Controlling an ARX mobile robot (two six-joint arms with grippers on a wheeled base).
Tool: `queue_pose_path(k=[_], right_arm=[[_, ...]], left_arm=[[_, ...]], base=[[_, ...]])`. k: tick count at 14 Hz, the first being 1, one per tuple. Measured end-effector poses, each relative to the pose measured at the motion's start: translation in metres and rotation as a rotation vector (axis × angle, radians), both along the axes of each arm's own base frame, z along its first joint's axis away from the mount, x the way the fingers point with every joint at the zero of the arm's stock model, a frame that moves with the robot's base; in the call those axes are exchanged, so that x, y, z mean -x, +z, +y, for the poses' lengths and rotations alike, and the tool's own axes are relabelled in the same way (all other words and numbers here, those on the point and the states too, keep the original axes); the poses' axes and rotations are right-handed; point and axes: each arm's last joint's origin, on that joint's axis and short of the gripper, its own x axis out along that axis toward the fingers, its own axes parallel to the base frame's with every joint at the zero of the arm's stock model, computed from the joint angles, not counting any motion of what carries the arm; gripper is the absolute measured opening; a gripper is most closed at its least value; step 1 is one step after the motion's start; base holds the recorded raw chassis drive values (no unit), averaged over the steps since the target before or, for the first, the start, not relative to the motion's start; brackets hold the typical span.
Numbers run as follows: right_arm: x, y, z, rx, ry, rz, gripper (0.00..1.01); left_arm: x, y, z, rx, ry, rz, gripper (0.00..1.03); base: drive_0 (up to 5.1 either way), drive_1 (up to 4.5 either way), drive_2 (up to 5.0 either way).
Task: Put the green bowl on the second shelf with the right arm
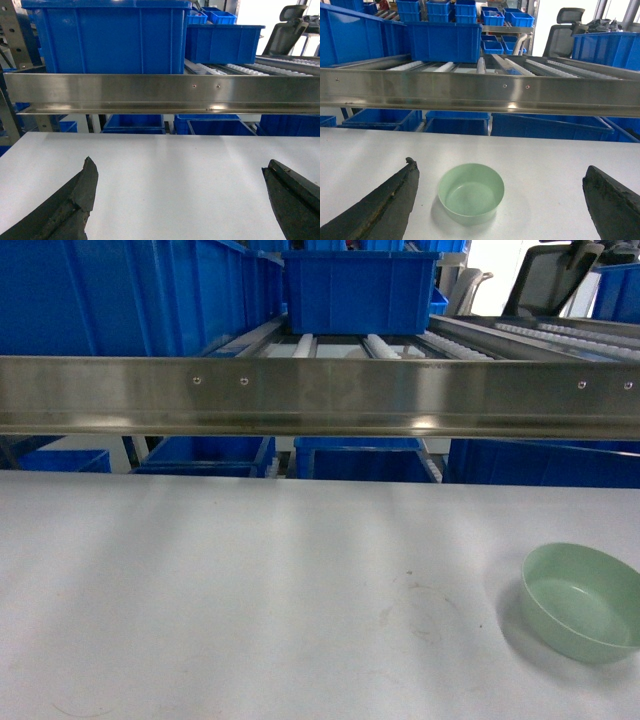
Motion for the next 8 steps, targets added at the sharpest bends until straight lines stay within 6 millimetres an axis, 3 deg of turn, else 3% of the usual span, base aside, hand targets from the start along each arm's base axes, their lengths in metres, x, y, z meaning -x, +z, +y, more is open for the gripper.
queue_pose_path(k=[8], right_arm=[[-0.0001,0.0005,0.0001,0.001,-0.002,-0.005,0.98]], left_arm=[[0.0000,0.0000,0.0000,0.000,0.000,0.000,0.98]], base=[[0.0,0.00,0.0]])
